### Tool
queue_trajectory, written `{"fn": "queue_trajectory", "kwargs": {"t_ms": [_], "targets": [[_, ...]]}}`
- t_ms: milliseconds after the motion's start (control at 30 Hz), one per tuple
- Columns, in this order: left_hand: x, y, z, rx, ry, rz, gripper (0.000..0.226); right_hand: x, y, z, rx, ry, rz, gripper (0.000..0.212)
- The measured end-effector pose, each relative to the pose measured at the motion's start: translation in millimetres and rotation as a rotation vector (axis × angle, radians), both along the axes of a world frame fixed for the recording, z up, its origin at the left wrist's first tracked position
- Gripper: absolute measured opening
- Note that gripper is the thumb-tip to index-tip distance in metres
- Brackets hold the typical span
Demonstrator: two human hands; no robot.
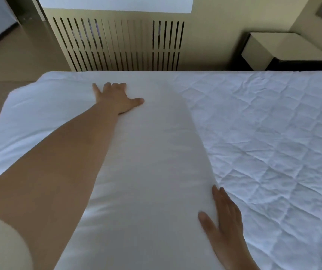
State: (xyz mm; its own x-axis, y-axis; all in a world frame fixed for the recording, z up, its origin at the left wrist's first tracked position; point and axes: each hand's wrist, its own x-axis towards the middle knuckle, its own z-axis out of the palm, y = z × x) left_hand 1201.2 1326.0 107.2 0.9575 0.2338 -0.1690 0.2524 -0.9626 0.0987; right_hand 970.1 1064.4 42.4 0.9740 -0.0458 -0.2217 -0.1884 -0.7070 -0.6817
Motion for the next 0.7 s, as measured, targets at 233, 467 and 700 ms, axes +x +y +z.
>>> {"fn": "queue_trajectory", "kwargs": {"t_ms": [233, 467, 700], "targets": [[4, -2, -20, 0.083, -0.422, 0.015, 0.035, -17, 18, -59, -0.108, -0.299, 0.029, 0.065], [13, 3, -27, 0.124, -0.437, -0.026, 0.040, -26, 30, -102, -0.272, -0.467, -0.006, 0.034], [-33, -16, -18, -0.065, -0.228, -0.117, 0.054, -40, 25, -88, -0.359, -0.256, 0.102, 0.086]]}}
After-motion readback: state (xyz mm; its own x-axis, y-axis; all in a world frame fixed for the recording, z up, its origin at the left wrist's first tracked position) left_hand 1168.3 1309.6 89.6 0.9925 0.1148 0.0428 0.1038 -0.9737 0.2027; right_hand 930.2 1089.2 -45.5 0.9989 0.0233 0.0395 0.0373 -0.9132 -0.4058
